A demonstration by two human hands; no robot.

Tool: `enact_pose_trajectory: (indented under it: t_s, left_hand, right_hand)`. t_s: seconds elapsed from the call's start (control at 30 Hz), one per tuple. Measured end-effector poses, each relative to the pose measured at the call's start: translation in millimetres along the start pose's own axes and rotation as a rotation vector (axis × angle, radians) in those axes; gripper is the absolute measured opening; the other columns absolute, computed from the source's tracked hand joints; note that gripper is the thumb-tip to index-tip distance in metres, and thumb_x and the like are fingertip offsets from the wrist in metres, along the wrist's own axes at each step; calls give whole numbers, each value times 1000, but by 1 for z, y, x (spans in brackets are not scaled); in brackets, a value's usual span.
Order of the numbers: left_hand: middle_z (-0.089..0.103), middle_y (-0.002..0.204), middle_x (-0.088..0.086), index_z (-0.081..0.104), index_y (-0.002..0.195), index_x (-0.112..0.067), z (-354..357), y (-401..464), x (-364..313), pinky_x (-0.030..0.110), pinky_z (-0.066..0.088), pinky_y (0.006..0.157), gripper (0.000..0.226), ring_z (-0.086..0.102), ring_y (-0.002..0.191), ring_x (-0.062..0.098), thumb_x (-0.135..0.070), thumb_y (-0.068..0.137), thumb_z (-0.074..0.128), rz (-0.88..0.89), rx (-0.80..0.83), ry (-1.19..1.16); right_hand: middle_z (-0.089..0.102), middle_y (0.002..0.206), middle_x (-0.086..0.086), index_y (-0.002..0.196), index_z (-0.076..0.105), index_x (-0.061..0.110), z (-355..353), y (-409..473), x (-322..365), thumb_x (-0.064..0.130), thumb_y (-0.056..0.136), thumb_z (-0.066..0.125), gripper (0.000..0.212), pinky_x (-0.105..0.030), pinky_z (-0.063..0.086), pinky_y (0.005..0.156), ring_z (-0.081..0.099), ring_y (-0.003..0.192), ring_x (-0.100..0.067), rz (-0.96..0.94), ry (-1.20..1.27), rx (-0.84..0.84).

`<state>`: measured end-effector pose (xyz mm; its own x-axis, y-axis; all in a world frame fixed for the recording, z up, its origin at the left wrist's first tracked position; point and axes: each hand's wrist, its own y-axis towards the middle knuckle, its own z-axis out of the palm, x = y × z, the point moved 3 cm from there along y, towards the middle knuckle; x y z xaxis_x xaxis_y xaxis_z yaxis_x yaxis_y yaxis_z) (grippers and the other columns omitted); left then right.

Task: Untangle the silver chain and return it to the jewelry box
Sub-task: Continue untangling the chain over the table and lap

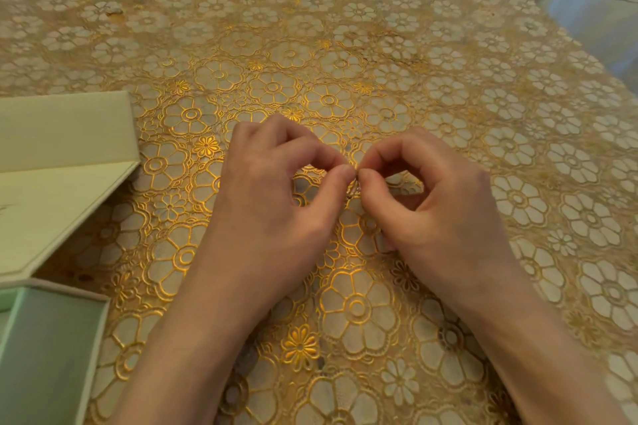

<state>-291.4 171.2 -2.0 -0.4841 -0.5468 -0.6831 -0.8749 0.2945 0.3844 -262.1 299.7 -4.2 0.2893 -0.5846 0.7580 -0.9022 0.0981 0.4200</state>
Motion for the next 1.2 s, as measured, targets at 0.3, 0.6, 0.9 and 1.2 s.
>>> enact_pose_trajectory:
  t_s: [0.3,0.6,0.9,1.2]
  left_hand:
    - [55,88,-14,61,78,-36,1,0,1,3,26,77,11,42,90,5,-43,76,53,-47,10,-36]
    - [56,86,-16,60,73,-36,0,0,-2,9,30,67,5,41,73,-7,-36,77,56,-113,11,-148]
    - [69,68,-9,57,77,-19,4,0,-7,2,28,45,7,47,44,-6,-22,82,53,-155,123,-446]
    - [54,65,-13,57,77,-26,2,2,-3,5,29,49,7,42,50,-6,-29,82,52,-89,80,-243]
  right_hand:
    - [61,67,1,68,51,26,-2,0,-7,21,75,54,9,-15,37,49,49,45,-3,219,276,-12]
    - [60,66,1,68,53,25,-2,1,-8,21,75,54,8,-12,35,48,47,42,-2,253,333,9]
    - [53,62,12,72,56,23,-4,2,-7,18,79,54,9,-10,33,47,46,45,-1,219,391,40]
    - [54,78,11,71,56,23,-4,2,-6,17,77,56,8,-10,37,55,50,63,1,184,339,49]
